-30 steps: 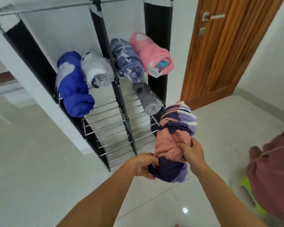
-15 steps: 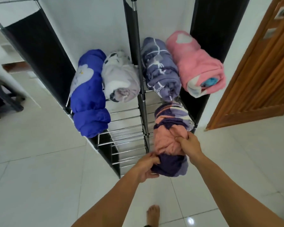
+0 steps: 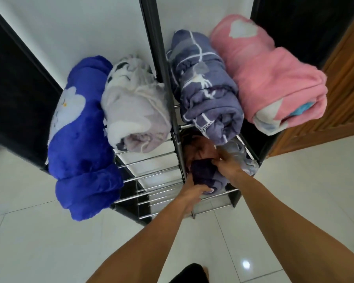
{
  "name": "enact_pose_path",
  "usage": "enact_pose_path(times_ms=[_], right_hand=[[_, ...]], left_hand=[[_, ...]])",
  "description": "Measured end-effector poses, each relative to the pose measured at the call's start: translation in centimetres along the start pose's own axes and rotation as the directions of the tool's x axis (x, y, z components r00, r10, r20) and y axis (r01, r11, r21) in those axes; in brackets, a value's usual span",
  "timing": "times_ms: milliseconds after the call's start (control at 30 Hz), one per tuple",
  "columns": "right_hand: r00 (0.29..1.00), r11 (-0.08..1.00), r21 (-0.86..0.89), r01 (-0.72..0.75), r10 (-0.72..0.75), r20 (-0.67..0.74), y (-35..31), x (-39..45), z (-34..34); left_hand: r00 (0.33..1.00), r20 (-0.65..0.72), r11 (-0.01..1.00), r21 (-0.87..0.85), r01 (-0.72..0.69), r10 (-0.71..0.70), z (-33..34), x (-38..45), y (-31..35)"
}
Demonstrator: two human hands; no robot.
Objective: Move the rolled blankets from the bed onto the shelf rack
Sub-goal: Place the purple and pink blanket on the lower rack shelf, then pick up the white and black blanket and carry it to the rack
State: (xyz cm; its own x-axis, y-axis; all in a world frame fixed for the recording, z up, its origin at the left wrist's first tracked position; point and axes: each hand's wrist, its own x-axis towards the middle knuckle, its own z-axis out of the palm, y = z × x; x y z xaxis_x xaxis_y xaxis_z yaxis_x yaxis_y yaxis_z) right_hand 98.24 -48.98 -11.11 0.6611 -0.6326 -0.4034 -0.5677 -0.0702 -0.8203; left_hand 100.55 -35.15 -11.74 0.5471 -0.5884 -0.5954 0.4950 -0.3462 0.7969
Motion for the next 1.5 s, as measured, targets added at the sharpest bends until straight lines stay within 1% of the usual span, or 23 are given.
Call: enact_pose_path(times_ms=[133, 200, 267, 367, 433, 467, 567, 700, 733, 833, 900, 933, 967, 1000, 1067, 1133, 1167, 1233, 1300, 1333, 1367, 1433, 1500], right_hand=[[1.0, 0.989, -0.147, -0.009, 0.007, -0.017, 2.0, -0.3, 0.4], [1.0, 0.978, -0.21, 0.011, -0.015, -0.021, 2.8, -0.6, 0.7], [0.999, 0.967, -0.252, 0.038, -0.046, -0.027, 3.3, -0.5, 0.8], [0.997, 0.961, -0.273, 0.031, -0.048, -0.055, 3.5, -0.3, 0.1], [0.997, 0.964, -0.267, 0.007, -0.027, -0.071, 4.0, 0.0, -0.7], [0.997, 0.964, -0.267, 0.003, -0.023, -0.073, 4.2, 0.1, -1.1], [0.999, 0.961, -0.274, -0.032, 0.021, -0.043, 4.1, -0.4, -2.1], [0.999, 0.958, -0.285, -0.03, 0.039, 0.025, 3.9, -1.4, -2.3], [0.999, 0.962, -0.27, -0.025, 0.032, 0.021, 4.1, -1.7, -2.4], [1.0, 0.976, -0.215, -0.024, 0.024, -0.002, 3.7, -3.8, -3.1], [0.997, 0.973, -0.22, -0.071, 0.076, 0.014, 3.4, -5.4, -3.9], [0.995, 0.969, -0.228, -0.094, 0.102, 0.02, 3.4, -6.3, -4.3], [0.993, 0.966, -0.235, -0.11, 0.118, 0.024, 3.5, -7.0, -4.8], [0.991, 0.965, -0.233, -0.12, 0.129, 0.022, 3.8, -8.1, -5.4], [0.991, 0.969, -0.213, -0.129, 0.136, 0.016, 4.5, -10.2, -6.4], [0.984, 0.972, -0.159, -0.175, 0.175, -0.016, 6.2, -13.6, -8.2], [0.98, 0.972, -0.125, -0.2, 0.198, -0.023, 7.4, -15.5, -9.0], [0.967, 0.967, -0.021, -0.254, 0.253, -0.035, 10.5, -19.4, -10.7], [0.949, 0.948, 0.114, -0.299, 0.308, -0.072, 14.5, -23.7, -12.5], [0.935, 0.928, 0.194, -0.317, 0.34, -0.1, 16.5, -26.0, -13.5], [0.916, 0.9, 0.283, -0.333, 0.379, -0.128, 18.5, -28.6, -14.6], [0.867, 0.82, 0.457, -0.344, 0.464, -0.181, 22.3, -34.2, -16.6], [0.802, 0.745, 0.6, -0.292, 0.532, -0.27, 25.8, -40.1, -18.5]], left_hand=[[0.996, -0.082, 1.0, -0.007, -0.024, 0.024, -0.1, 1.6, -1.0], [0.991, -0.126, 0.999, 0.007, -0.037, 0.038, 0.0, 2.4, -1.7], [0.984, -0.155, 0.996, -0.01, -0.087, 0.084, 0.1, 3.4, -2.2], [0.975, -0.16, 0.987, -0.014, -0.159, 0.154, 1.0, 4.4, -2.0], [0.973, -0.158, 0.985, 0.008, -0.17, 0.169, 1.8, 4.7, -1.1], [0.976, -0.146, 0.987, 0.019, -0.16, 0.161, 2.2, 5.1, -0.7], [0.995, -0.072, 0.996, 0.059, -0.06, 0.065, 3.4, 5.2, 0.4], [0.996, -0.084, 0.998, 0.044, 0.04, -0.036, 3.9, 4.5, 0.8], [0.993, -0.107, 0.997, 0.063, 0.049, -0.043, 3.7, 4.8, 0.5], [0.984, -0.178, 0.994, 0.113, -0.004, 0.024, 3.0, 5.7, -1.0], [0.972, -0.226, 0.971, 0.24, -0.01, 0.066, 2.5, 7.2, -3.0], [0.969, -0.24, 0.951, 0.31, 0.012, 0.066, 2.3, 8.0, -4.0], [0.969, -0.237, 0.907, 0.418, 0.043, 0.063, 2.3, 7.8, -4.2], [0.975, -0.214, 0.833, 0.548, 0.068, 0.061, 2.8, 6.3, -3.8], [0.991, -0.12, 0.633, 0.772, 0.053, 0.064, 3.7, 3.5, -3.0], [0.998, -0.015, 0.478, 0.878, -0.014, 0.058, 5.3, -0.1, -2.8], [0.999, 0.02, 0.427, 0.904, -0.033, 0.034, 6.2, -1.6, -2.9], [0.996, 0.079, 0.353, 0.932, -0.086, 0.036, 8.2, -5.0, -3.3], [0.991, 0.134, 0.38, 0.915, -0.135, 0.03, 10.6, -8.4, -4.4], [0.985, 0.174, 0.376, 0.912, -0.164, 0.008, 11.9, -9.8, -5.2], [0.976, 0.216, 0.352, 0.916, -0.193, -0.028, 13.2, -11.4, -5.9], [0.954, 0.282, 0.25, 0.936, -0.25, -0.105, 16.0, -14.2, -7.1], [0.925, 0.344, 0.168, 0.933, -0.318, -0.163, 19.3, -16.5, -8.3]])
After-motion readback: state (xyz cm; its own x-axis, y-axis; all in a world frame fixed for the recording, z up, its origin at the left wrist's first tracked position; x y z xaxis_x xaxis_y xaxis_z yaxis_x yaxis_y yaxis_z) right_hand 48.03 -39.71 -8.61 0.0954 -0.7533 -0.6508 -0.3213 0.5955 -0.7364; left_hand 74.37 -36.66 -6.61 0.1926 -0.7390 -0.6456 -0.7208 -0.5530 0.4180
